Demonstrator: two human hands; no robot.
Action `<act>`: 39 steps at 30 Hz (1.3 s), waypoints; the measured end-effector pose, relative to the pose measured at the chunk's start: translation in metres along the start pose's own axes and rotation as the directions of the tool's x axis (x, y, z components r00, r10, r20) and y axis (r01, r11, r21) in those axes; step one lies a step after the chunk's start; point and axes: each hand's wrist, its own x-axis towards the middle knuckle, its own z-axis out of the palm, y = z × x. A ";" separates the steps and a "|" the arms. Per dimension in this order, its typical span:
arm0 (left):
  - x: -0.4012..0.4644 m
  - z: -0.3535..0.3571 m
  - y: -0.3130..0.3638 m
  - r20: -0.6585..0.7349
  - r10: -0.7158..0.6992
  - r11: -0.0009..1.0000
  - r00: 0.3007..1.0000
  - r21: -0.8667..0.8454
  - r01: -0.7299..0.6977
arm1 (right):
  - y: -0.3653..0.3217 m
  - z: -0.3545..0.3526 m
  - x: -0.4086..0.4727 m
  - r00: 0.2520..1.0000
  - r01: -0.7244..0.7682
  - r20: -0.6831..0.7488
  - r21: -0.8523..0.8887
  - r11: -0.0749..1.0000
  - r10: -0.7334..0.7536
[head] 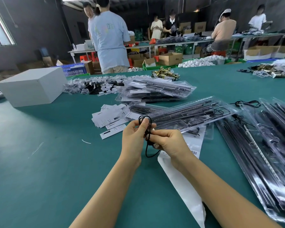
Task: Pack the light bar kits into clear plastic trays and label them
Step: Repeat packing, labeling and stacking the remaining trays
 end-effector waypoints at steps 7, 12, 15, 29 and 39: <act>-0.005 0.005 0.006 -0.056 0.088 0.996 0.995 0.015 -0.088 | 0.001 -0.003 0.002 0.975 -0.179 0.167 0.193 0.965 0.147; -0.007 0.003 0.008 -0.101 0.132 0.991 0.986 0.047 -0.128 | 0.000 0.000 0.001 0.959 -0.166 0.255 0.147 0.975 0.125; -0.006 0.001 0.009 -0.112 0.086 0.996 0.990 0.002 -0.086 | -0.002 0.002 -0.001 0.950 -0.142 0.288 0.055 0.988 0.120; -0.005 0.010 0.002 -0.034 0.095 0.957 0.995 0.276 -0.082 | -0.001 -0.002 0.000 0.981 0.157 0.139 -0.156 0.975 -0.135; -0.007 0.002 0.007 -0.038 0.109 0.970 0.993 0.221 -0.098 | 0.001 0.006 -0.004 0.985 0.147 0.133 -0.319 0.936 -0.109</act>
